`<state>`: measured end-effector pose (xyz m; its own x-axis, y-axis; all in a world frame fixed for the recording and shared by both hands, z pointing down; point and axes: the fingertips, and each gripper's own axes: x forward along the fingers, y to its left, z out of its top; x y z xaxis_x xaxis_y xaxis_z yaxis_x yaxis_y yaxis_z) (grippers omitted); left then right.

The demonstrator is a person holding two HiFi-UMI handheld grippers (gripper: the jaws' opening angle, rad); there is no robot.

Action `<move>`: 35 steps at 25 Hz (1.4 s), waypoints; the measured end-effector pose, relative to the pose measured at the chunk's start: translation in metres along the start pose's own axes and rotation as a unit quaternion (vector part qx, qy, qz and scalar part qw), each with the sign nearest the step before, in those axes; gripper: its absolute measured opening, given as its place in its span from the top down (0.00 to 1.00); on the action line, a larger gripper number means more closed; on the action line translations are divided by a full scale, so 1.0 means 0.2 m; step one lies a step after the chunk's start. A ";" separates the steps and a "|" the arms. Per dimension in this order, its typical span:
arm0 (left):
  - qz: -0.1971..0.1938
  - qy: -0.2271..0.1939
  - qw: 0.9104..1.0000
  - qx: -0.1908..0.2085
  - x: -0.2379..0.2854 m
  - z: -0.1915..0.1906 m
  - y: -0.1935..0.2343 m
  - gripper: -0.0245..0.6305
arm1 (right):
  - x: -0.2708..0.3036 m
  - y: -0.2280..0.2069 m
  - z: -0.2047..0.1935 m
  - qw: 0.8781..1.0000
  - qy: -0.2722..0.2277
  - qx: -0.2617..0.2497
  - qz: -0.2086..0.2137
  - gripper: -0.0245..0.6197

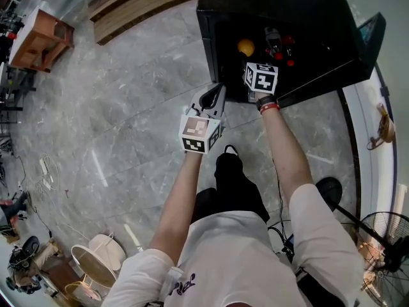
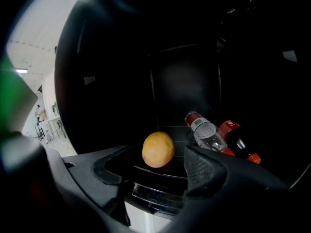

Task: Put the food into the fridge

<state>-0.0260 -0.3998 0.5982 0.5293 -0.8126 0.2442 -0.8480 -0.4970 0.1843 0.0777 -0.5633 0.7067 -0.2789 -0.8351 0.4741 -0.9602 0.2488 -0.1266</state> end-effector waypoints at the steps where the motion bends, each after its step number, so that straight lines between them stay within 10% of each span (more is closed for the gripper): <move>1: 0.000 0.001 1.000 -0.001 -0.01 0.01 -0.01 0.93 | -0.03 0.00 0.00 1.000 0.001 0.000 -0.001 0.43; 35: -0.024 0.022 0.999 0.015 -0.47 0.40 -0.30 0.93 | -0.84 0.13 0.21 1.000 0.017 -0.024 -0.005 0.50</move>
<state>-0.0272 -0.3182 0.4885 0.5701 -0.7736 0.2765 -0.8213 -0.5450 0.1687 0.0992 -0.4377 0.5864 -0.2671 -0.8212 0.5043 -0.9613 0.2636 -0.0799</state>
